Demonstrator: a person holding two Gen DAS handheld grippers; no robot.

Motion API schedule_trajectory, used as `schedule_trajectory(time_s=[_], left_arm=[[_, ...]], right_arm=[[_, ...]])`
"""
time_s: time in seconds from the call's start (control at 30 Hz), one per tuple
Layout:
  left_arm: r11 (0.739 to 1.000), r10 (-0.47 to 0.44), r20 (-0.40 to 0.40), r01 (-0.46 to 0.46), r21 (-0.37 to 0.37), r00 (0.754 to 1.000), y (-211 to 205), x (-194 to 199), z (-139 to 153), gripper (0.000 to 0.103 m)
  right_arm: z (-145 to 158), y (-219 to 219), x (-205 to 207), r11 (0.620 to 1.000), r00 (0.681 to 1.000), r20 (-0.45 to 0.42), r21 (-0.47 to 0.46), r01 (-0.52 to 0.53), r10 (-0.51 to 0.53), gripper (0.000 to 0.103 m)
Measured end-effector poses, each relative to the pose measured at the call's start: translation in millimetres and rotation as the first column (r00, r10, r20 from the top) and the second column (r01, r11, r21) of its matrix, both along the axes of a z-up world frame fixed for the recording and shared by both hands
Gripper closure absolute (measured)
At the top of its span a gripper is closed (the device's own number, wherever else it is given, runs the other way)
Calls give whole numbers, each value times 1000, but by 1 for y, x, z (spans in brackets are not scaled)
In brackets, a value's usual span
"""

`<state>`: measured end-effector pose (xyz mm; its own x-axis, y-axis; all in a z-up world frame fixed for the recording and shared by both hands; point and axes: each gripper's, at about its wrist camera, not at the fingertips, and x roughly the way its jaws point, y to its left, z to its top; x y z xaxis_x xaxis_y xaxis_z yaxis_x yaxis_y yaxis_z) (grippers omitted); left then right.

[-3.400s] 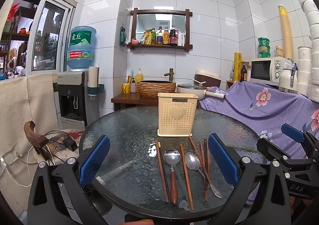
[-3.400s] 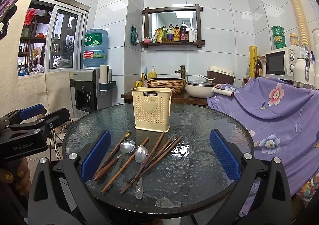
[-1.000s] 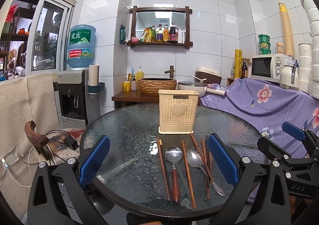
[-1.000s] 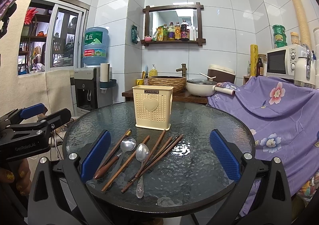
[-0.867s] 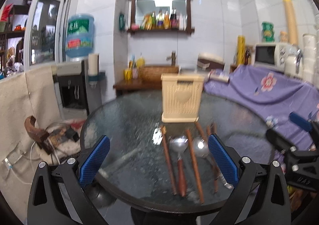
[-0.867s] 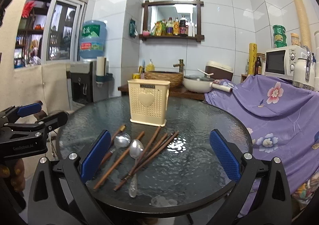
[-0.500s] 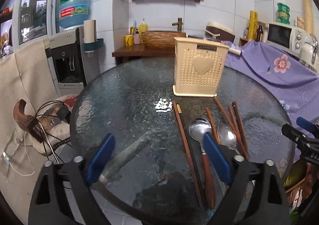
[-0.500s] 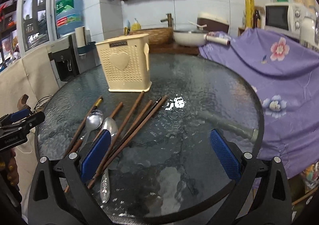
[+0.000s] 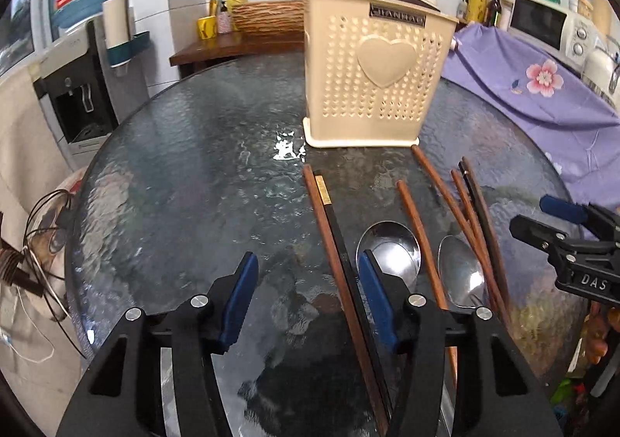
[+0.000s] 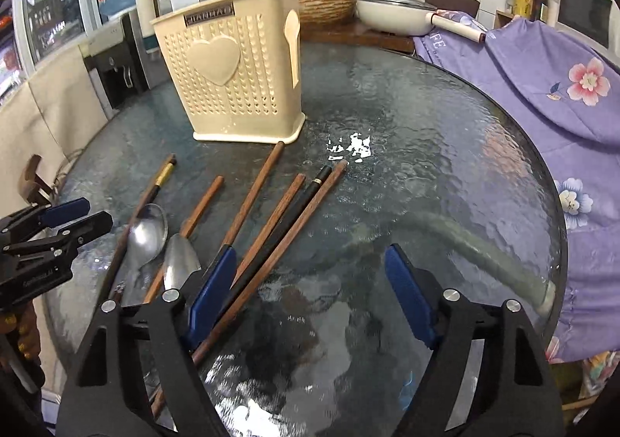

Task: Organize utensils
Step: 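Grasp a wooden chopstick with the left tool while the right tool grasps another wooden chopstick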

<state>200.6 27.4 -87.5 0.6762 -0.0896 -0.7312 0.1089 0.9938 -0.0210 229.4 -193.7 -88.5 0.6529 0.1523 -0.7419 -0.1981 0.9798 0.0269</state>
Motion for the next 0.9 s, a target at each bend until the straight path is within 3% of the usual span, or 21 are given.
schedule_trajectory(time_s=[0.4,0.57,0.67,0.8,0.9], left_arm=[[1000,9,-34,-8,20,999,5,9,-14,49],[999,-11,-36,13,46,999,3,15,-13,48],[996,23,-45,-19,85,999,13,18,-12,48],[994,81,-44,-78,73,996,28,19,-9,48],[997,58,-38,-56,52,998,23,18,-5,48]], right_arm=[[-14,3,13,997,999,-34,-82,5,-8,26],[-15,-17,19,997,998,-61,-83,8,-13,26],[-9,-26,19,999,998,-67,-45,13,-16,27],[-6,-21,19,1000,998,-59,-31,-1,-1,27],[-7,-11,21,999,998,-66,-33,-19,16,27]])
